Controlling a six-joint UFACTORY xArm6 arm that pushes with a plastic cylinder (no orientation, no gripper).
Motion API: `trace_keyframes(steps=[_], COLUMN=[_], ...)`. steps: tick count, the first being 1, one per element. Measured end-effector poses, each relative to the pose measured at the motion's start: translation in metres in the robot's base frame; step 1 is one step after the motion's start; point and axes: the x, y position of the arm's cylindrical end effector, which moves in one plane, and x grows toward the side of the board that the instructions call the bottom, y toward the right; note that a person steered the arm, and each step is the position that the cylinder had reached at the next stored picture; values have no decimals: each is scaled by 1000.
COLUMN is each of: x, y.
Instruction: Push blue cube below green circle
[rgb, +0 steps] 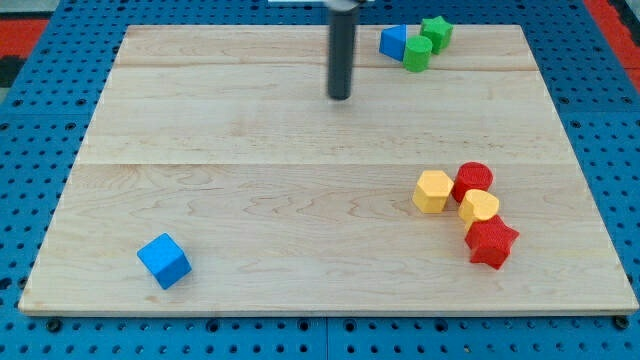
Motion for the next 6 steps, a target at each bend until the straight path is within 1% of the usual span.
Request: trace_keyframes(steps=[1,2,3,4,5,6], x=[74,164,237,263,232,154], y=[-40,-82,-91,-126,-165,-149])
